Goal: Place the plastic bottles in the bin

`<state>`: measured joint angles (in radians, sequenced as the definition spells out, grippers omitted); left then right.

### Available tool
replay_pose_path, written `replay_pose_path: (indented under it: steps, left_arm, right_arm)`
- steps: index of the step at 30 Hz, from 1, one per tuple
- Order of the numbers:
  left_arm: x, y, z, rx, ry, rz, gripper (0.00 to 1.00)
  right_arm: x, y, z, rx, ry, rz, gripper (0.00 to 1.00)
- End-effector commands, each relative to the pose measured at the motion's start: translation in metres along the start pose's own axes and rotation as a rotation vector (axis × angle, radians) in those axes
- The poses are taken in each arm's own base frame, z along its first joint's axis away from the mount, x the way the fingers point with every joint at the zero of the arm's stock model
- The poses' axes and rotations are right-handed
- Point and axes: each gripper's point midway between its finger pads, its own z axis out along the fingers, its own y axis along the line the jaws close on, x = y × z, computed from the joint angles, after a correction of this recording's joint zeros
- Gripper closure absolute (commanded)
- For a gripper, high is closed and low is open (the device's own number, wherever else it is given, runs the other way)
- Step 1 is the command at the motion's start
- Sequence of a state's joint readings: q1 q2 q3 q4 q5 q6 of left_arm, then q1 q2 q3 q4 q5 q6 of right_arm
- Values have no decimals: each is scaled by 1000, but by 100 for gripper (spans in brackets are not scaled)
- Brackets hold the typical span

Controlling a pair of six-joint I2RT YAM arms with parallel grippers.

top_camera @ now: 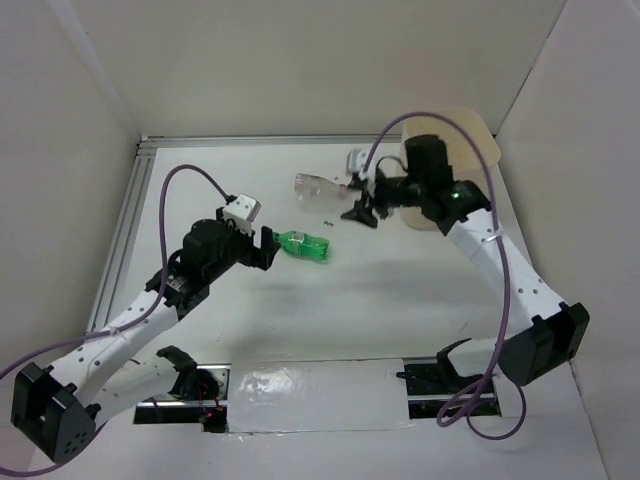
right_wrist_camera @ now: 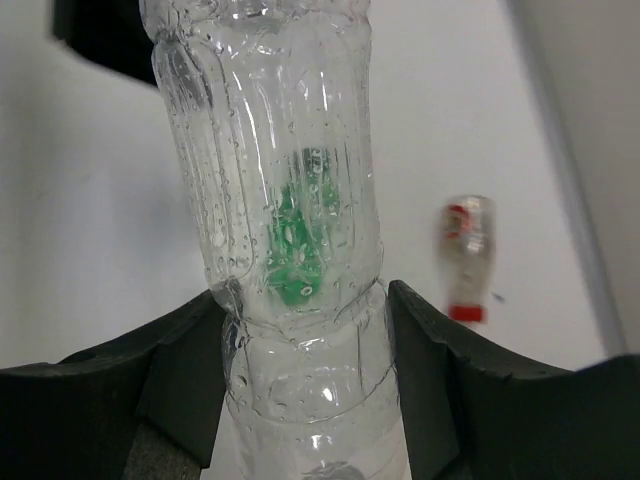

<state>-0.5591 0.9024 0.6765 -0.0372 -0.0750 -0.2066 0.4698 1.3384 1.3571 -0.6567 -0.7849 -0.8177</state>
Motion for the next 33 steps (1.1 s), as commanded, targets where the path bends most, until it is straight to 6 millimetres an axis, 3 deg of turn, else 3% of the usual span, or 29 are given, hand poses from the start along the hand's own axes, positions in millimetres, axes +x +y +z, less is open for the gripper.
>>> replay_pose_path:
  steps: [1,2,3,5,6,7,10,11,12,13,14,16,17,18,19,21,22,24,25,27,29,30,31,33]
  left_arm:
    - [-61,-11,6,116,-169,103,9]
    - [-57,-18,11,173,-156,117,9]
    - [-62,-20,13,200,-173,155,11]
    - [-63,-27,20,263,-190,218,11]
    - [-55,-31,33,284,-159,279,5]
    - [-51,-32,40,292,-142,308,0]
    - [-27,-36,74,321,-51,422,0]
    - [-20,-39,81,329,-25,445,0]
    - [-21,-42,88,340,-25,489,0]
    - [-16,-41,95,343,-7,506,0]
    - [3,-44,105,355,39,521,0]
    - [1,-49,114,376,30,568,0]
    - [19,-52,120,397,74,583,0]
    - [29,-55,127,415,100,618,0]
    - [24,-56,127,414,94,620,0]
    - [45,-53,137,411,146,640,0]
    - [44,-48,141,391,150,666,0]
    - [55,-46,146,383,176,692,0]
    - [59,-44,151,379,187,716,0]
    - [66,-44,155,376,198,747,0]
    - [71,-39,165,359,219,771,0]
    - [79,-38,168,365,235,783,0]
    - [75,-36,174,349,231,798,1]
    - [97,-31,179,354,298,795,5]
  right_arm:
    - [-38,-89,-49,335,-95,44,89]
    - [-41,-106,-60,393,-105,65,89]
    - [-46,-137,-84,495,-134,100,89]
    - [-48,-162,-110,589,-167,147,89]
    - [-37,-179,-132,656,-177,209,87]
    - [-41,-192,-148,711,-198,208,87]
    - [-16,-217,-185,797,-195,282,86]
    - [-8,-219,-190,796,-194,302,84]
    - [7,-227,-203,823,-180,320,82]
    - [10,-228,-209,837,-176,324,81]
    - [20,-232,-211,843,-167,340,81]
    - [39,-237,-219,851,-145,351,78]
    - [45,-238,-217,842,-129,365,76]
    - [61,-240,-212,811,-97,392,51]
    - [73,-243,-212,812,-88,412,51]
    - [86,-243,-213,791,-63,460,18]
    - [95,-242,-217,786,-63,481,0]
    - [101,-241,-223,777,-75,500,0]
    - [94,-239,-233,785,-95,492,0]
    - [98,-232,-235,779,-98,505,0]
    - [88,-224,-239,757,-118,493,0]
    - [96,-217,-239,750,-116,521,0]
    - [89,-210,-243,746,-127,509,0]
    - [92,-199,-241,730,-126,522,0]
